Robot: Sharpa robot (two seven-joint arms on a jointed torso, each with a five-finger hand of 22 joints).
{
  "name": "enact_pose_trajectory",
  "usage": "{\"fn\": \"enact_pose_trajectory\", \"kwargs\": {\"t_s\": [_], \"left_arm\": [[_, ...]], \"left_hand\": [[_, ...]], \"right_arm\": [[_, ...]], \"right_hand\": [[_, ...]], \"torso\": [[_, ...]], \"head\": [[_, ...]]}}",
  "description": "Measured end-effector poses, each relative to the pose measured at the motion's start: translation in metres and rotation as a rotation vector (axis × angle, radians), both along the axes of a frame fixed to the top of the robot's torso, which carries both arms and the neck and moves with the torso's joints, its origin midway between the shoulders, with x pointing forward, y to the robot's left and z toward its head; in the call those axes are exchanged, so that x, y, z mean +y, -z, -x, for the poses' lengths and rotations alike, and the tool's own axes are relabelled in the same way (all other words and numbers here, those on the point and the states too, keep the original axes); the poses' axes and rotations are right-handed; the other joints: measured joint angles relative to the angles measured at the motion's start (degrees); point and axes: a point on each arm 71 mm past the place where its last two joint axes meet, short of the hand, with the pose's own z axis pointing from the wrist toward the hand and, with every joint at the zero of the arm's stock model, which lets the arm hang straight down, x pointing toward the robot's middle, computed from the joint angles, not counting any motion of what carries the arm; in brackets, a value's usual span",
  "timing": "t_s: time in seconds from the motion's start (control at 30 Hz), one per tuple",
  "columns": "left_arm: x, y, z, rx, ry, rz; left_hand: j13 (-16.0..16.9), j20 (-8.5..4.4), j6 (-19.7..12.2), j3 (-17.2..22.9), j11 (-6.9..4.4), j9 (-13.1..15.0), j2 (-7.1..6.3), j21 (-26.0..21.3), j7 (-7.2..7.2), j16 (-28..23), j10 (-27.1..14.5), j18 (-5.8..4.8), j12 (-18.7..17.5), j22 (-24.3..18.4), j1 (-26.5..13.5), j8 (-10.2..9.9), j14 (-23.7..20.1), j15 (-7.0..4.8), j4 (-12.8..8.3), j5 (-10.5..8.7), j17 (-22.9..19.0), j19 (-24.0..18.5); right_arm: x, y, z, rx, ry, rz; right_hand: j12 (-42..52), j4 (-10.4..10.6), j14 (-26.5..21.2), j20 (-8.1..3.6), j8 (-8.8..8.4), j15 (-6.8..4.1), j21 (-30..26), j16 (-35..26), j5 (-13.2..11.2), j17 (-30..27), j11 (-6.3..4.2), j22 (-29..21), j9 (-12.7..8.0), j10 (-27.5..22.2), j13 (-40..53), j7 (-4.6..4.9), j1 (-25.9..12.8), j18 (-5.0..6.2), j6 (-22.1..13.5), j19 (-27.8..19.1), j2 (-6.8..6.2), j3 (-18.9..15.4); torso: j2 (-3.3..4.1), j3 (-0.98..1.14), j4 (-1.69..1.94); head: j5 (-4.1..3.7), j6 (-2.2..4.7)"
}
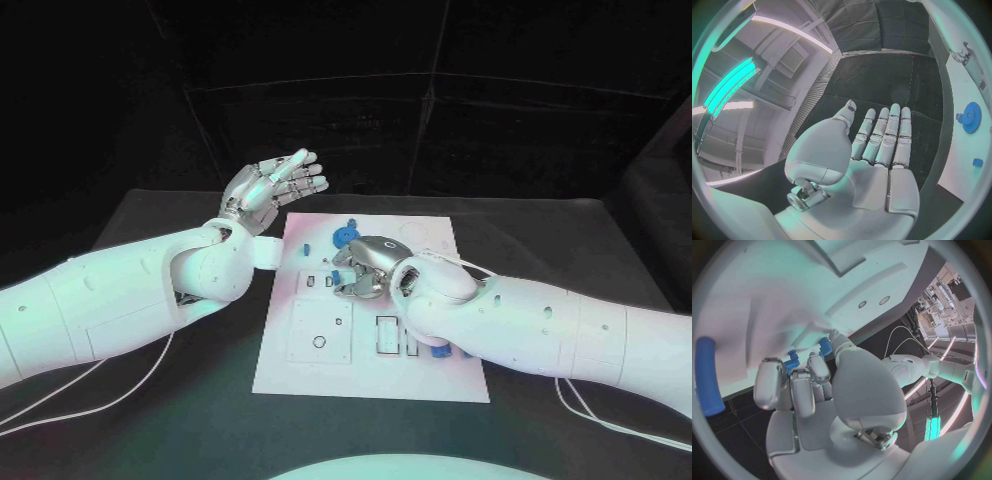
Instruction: Assemble the parts on the task board
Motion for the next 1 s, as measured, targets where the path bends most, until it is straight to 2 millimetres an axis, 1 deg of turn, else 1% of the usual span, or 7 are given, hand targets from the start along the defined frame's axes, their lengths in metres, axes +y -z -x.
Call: {"fn": "enact_pose_trajectory", "kwargs": {"t_s": [0.07, 0.3, 0.57, 0.8, 0.9, 0.97, 1.0], "left_arm": [[0.001, 0.000, 0.000, 0.000, -0.001, 0.000], [0.010, 0.001, -0.004, -0.013, -0.012, -0.024], [0.023, 0.004, -0.010, -0.031, -0.005, -0.115], [0.024, 0.009, -0.010, 0.004, 0.084, -0.308], [0.021, 0.008, -0.011, 0.034, 0.137, -0.425], [0.018, 0.008, -0.011, 0.060, 0.173, -0.507], [0.017, 0.008, -0.012, 0.083, 0.197, -0.567]], "left_hand": [[0.00, 0.11, 0.66, 0.13, -0.23, 0.00, 0.00, 0.08, 0.15, 0.00, 0.75, 0.86, 0.00, -0.08, 0.00, 0.00, 1.05, -0.21, -0.13, 0.00, 0.00, 0.78], [0.00, -1.36, 4.20, 0.29, -1.74, 0.00, 0.27, 3.00, 0.78, 1.75, 4.96, 0.85, 0.00, 0.38, -0.27, 0.42, 8.62, -2.23, -0.29, 0.00, 0.68, 6.86], [0.73, -5.15, 8.51, 0.27, -4.72, 0.10, -0.79, 7.04, -1.62, 5.79, 13.32, 0.84, 1.69, 1.39, -1.33, 0.92, 21.06, -6.08, -0.27, 0.00, 3.82, 15.88], [2.61, -9.38, 12.04, -0.54, -8.13, 1.02, -1.84, 12.96, -4.27, 14.56, 19.90, 0.84, 3.79, 3.72, -2.38, 2.18, 33.32, -10.21, 0.48, 0.00, 10.76, 26.41], [5.18, -11.16, 12.08, -0.89, -9.14, 1.82, -2.41, 16.36, -5.22, 24.80, 22.82, 0.84, 7.62, 5.39, -1.81, 3.58, 34.22, -11.30, 0.13, 0.00, 20.10, 30.50], [7.49, -11.75, 11.58, -1.57, -9.85, 2.40, -2.70, 18.36, -5.73, 37.29, 24.07, 0.83, 11.09, 6.49, -2.49, 4.56, 34.10, -12.14, 0.76, 0.00, 33.56, 32.12], [10.18, -12.38, 10.69, -2.18, -10.78, 3.01, -2.73, 21.59, -6.53, 49.96, 24.72, 0.82, 14.85, 8.28, -3.28, 5.64, 34.20, -12.40, 1.77, 0.00, 47.73, 34.69]], "right_arm": [[-0.002, -0.003, 0.002, -0.021, -0.004, -0.028], [-0.018, -0.021, 0.015, -0.110, -0.059, -0.131], [-0.054, -0.055, 0.015, -0.188, -0.090, -0.194], [-0.099, -0.087, 0.001, -0.172, -0.010, -0.272], [-0.121, -0.098, -0.008, -0.156, 0.048, -0.309], [-0.132, -0.101, -0.013, -0.143, 0.084, -0.327], [-0.138, -0.102, -0.016, -0.134, 0.105, -0.338]], "right_hand": [[0.00, 0.78, 0.00, 0.21, 0.14, 0.00, 0.00, 0.00, 0.05, 0.00, 0.00, -0.06, 0.00, 0.00, -0.09, -0.03, 0.56, 0.01, -0.59, -0.21, -0.56, 0.00], [0.67, 2.53, 0.00, 0.20, 0.69, 0.00, 0.00, 0.00, 0.32, -0.01, 0.00, -0.05, 0.10, 0.00, 0.32, -0.01, 1.48, 0.00, -1.35, -0.21, -1.48, -0.20], [0.91, 4.88, 0.00, 0.20, 2.23, 0.00, 0.00, -0.26, 2.32, -0.01, 0.00, -0.17, 0.27, 0.00, 0.31, -0.20, 2.30, 0.00, -1.54, -0.21, -1.91, -2.23], [0.66, 4.84, 0.00, 0.32, 3.47, 0.00, -0.45, -0.85, 3.14, -0.01, 0.00, -1.02, 0.49, 0.01, -0.30, -0.42, 3.40, -0.01, 0.07, -0.33, -0.81, -2.43], [0.66, 4.78, 0.00, 0.41, 3.77, 0.00, -0.45, -0.85, 3.35, -0.01, 0.00, -1.06, 0.48, 0.01, -0.30, -0.38, 3.61, 0.00, 0.40, -0.42, -0.61, -2.50], [0.66, 4.78, 0.00, 0.41, 3.96, 0.00, -0.45, -0.89, 3.46, -0.02, 0.00, -1.12, 0.48, 0.01, -0.30, -0.46, 3.70, -0.01, 0.49, -0.42, -0.52, -2.50], [0.66, 4.78, 0.00, 0.41, 4.11, 0.00, -0.45, -1.07, 3.46, -0.01, 0.00, -1.18, 0.48, 0.01, -0.30, -0.46, 3.70, 0.00, 0.49, -0.42, -0.52, -2.50]], "torso": [[0.00, 0.01, -0.01], [-0.08, 0.04, -0.13], [-0.36, 0.15, -0.57], [-1.13, 0.59, -0.80], [-1.54, 0.78, -0.87], [-1.93, 0.93, -0.90], [-2.08, 0.98, -0.93]], "head": [[0.05, 0.04], [0.35, -0.03], [0.67, 0.03], [1.21, -0.14], [1.40, -0.18], [1.51, -0.25], [1.54, -0.27]]}}
